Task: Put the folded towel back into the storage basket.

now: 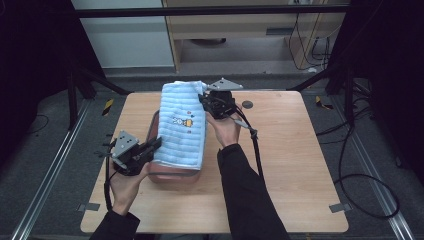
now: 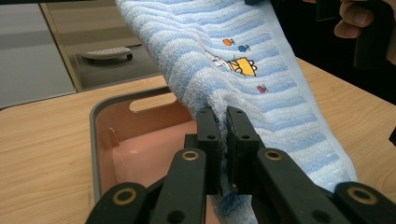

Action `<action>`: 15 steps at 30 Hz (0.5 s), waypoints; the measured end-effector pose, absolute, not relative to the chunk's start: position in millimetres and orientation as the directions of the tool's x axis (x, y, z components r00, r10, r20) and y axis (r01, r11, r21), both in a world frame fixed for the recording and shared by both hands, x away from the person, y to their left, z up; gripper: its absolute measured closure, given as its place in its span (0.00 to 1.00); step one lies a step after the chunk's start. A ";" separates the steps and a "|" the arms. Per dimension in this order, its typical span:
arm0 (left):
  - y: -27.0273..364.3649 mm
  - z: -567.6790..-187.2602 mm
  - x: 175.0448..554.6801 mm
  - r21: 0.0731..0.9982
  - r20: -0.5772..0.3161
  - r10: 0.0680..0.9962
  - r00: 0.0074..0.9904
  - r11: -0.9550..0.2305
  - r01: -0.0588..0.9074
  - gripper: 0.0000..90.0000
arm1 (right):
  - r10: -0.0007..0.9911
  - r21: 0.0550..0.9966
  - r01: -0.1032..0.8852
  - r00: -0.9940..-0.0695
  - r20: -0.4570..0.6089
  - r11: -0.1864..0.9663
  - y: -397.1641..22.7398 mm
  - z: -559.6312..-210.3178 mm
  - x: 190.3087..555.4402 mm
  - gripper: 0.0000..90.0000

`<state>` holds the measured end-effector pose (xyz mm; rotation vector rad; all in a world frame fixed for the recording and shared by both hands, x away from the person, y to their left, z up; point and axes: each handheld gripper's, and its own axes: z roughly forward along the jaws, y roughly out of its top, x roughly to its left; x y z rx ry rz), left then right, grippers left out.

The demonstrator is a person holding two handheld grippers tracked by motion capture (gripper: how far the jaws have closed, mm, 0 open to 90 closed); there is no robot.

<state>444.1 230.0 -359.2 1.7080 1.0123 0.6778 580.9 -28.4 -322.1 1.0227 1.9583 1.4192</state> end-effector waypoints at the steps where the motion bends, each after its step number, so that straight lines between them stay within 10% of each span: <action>1: 231.5 -359.9 444.7 0.937 -0.023 0.872 0.490 -0.152 0.315 0.95 | 0.809 0.946 0.277 -0.588 0.027 0.170 -27.0 -323.0 581.7 0.93; 15: 245.9 -371.4 457.3 0.928 -0.035 0.892 0.450 -0.138 0.346 0.95 | 0.798 0.940 0.288 -0.602 0.028 0.183 -2.4 -334.0 601.1 0.93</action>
